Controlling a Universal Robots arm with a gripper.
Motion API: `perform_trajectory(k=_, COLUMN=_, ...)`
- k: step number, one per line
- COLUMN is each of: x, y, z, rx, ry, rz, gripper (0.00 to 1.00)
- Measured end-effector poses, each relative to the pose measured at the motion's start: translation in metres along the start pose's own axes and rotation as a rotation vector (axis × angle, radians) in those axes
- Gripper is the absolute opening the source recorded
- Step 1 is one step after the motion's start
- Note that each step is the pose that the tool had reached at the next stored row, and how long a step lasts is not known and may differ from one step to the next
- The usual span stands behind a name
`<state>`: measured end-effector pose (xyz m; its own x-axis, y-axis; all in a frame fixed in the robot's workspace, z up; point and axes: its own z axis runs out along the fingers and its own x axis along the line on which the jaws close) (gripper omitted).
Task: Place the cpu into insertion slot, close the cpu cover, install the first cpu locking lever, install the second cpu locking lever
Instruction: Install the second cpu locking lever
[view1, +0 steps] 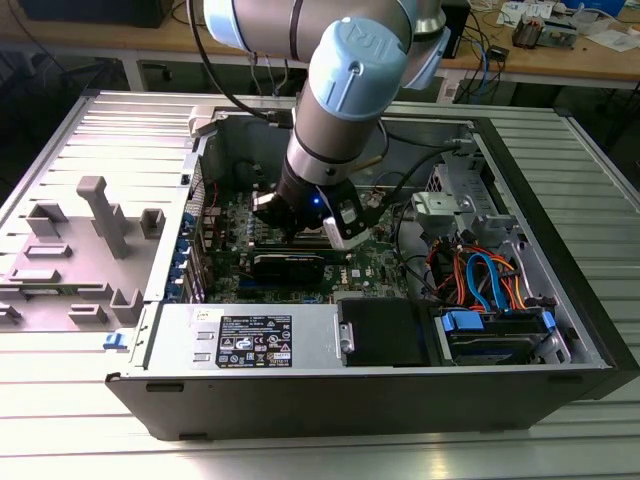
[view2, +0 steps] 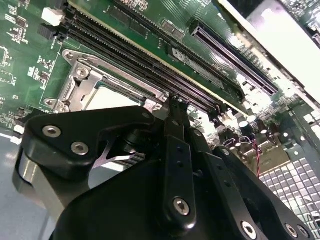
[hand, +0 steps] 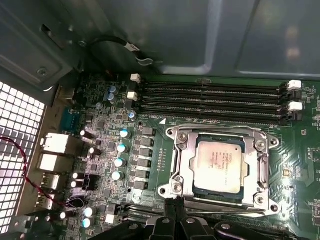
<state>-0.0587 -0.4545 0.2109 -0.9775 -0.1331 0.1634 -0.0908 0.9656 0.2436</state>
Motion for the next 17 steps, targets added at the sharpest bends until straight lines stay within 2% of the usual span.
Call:
perform_trajectory(k=7, x=-0.0002, y=0.0002, z=0.0006, rx=-0.0035, ry=-0.0032, rz=-0.002, gripper=0.11)
perform_trajectory(k=11, x=-0.0001, y=0.0006, z=0.0025, rx=-0.0056, ry=-0.011, rz=-0.004, gripper=0.11)
perform_trajectory(k=13, x=0.0015, y=0.001, z=0.0035, rx=-0.0054, ry=-0.0177, rz=-0.006, gripper=0.11)
perform_trajectory(k=15, x=0.007, y=0.0019, z=0.006, rx=-0.0032, ry=-0.0355, rz=-0.01, gripper=0.11)
perform_trajectory(k=17, x=0.0104, y=0.0025, z=0.0073, rx=-0.0022, ry=-0.0438, rz=-0.012, gripper=0.11)
